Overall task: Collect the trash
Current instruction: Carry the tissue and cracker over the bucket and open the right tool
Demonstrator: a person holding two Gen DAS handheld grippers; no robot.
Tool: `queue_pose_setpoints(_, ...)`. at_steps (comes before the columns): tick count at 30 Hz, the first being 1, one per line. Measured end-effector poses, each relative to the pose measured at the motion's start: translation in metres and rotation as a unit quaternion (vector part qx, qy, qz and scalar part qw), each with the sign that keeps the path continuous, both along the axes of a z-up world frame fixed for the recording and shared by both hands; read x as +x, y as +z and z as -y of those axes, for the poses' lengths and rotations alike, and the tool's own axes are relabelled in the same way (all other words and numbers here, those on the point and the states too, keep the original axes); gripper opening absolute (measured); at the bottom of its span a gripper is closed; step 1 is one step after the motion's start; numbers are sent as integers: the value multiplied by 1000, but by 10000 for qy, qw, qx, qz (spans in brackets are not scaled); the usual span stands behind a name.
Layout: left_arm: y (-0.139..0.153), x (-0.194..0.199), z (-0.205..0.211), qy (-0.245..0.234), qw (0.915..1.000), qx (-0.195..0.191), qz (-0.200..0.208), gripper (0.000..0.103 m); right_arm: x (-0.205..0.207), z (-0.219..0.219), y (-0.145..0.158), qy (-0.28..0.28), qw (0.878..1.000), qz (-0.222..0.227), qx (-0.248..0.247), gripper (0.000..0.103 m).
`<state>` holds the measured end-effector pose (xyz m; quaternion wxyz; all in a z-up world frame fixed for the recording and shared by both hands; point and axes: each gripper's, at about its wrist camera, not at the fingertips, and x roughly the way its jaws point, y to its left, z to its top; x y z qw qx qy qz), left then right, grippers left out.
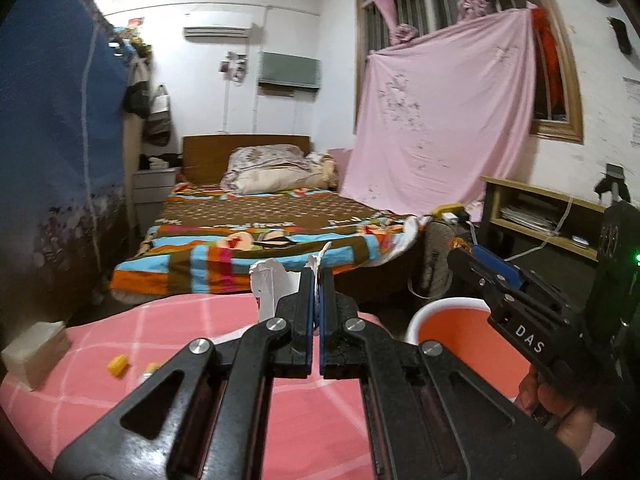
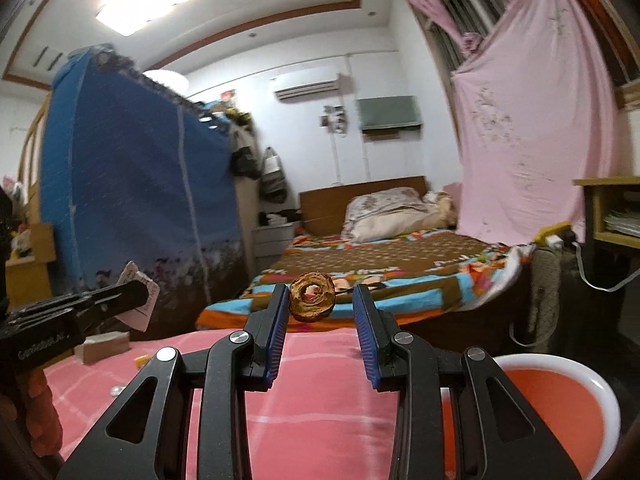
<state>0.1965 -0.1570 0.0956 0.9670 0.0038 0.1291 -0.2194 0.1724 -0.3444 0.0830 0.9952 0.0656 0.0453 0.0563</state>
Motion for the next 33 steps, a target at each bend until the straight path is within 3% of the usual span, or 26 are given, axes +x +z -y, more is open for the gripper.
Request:
queue_pose_setpoints(10, -4, 0, 66, -755, 9970, 87, -125, 0, -12, 61, -5, -787, 9962, -196, 330, 31)
queue_pose_setpoints(18, -13, 1, 104, -1082, 9936, 165, -268, 0, -17, 98, -13, -1209, 9888, -483, 726, 31)
queue_pose_setpoints(33, -39, 11, 155, -1543, 9819, 514, -970, 0, -17, 126, -30, -1518, 9765, -1069, 1092, 32)
